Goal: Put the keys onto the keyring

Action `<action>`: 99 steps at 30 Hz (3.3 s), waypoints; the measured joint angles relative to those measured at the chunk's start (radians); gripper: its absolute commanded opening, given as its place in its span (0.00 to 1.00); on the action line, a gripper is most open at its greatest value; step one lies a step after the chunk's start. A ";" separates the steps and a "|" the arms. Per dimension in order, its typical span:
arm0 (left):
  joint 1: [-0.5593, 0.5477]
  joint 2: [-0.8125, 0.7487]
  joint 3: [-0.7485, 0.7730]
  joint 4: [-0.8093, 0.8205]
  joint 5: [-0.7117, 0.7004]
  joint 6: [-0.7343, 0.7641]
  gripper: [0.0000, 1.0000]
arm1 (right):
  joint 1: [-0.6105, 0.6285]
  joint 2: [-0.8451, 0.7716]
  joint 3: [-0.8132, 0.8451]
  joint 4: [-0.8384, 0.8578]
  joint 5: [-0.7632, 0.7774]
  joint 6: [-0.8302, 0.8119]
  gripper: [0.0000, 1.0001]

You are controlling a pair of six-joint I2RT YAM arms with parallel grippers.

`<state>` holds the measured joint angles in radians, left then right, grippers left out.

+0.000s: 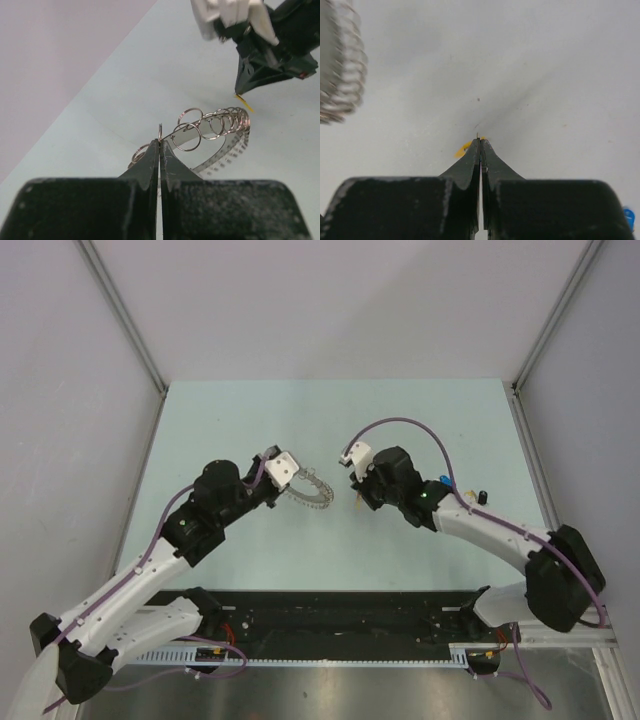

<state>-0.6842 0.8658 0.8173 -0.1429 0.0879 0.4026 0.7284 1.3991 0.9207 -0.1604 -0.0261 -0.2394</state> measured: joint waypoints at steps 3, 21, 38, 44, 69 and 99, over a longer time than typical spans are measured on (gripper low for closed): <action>0.000 0.003 0.000 -0.003 0.047 0.003 0.00 | 0.005 -0.108 -0.052 0.055 -0.007 -0.025 0.00; 0.000 0.052 0.000 -0.085 0.356 0.097 0.01 | -0.027 -0.444 -0.275 0.302 -0.336 -0.109 0.00; -0.001 0.124 0.000 -0.080 0.589 0.077 0.00 | 0.032 -0.516 -0.285 0.308 -0.502 -0.177 0.00; -0.001 0.133 0.000 -0.030 0.608 0.016 0.00 | 0.049 -0.516 -0.285 0.308 -0.493 -0.192 0.00; -0.010 0.143 0.000 -0.008 0.624 -0.020 0.00 | 0.064 -0.505 -0.285 0.316 -0.462 -0.202 0.00; -0.021 0.149 0.000 -0.025 0.622 -0.009 0.00 | 0.067 -0.501 -0.285 0.329 -0.512 -0.199 0.00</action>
<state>-0.7052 1.0149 0.8177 -0.1680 0.7101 0.3935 0.7952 0.8978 0.6357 0.1684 -0.5381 -0.4381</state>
